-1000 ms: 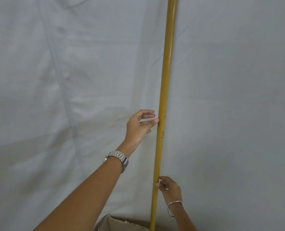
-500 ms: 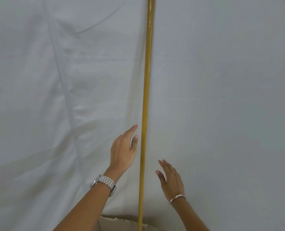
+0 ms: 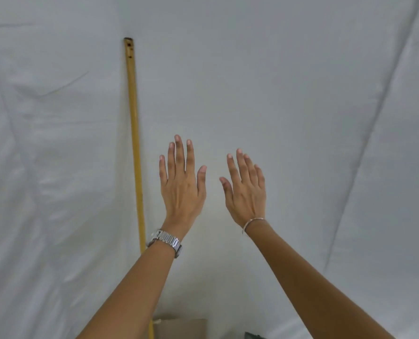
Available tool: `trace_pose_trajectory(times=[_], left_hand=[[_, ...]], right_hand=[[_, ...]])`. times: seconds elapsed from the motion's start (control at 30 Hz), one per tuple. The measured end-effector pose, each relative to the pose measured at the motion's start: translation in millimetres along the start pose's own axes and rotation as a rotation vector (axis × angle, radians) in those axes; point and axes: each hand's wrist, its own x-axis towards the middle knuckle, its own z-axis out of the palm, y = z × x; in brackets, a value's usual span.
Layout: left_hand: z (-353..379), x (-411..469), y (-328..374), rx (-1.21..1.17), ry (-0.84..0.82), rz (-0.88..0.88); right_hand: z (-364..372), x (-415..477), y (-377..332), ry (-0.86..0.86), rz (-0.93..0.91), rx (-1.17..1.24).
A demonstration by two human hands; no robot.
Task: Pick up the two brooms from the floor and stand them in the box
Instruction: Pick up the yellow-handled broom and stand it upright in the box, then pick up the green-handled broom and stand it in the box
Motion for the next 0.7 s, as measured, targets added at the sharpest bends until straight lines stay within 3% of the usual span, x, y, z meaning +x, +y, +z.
trace_pose_trajectory(times=[0.4,0.7], left_hand=[[-3,-82,235,-0.172,-0.04,0.013],[79,-153,322,-0.215,-0.268,0.054]], right_hand=[[-166,-94,188,0.009,0.08,-0.142],[-169,-171,300,-0.065,0.294,-0.181]])
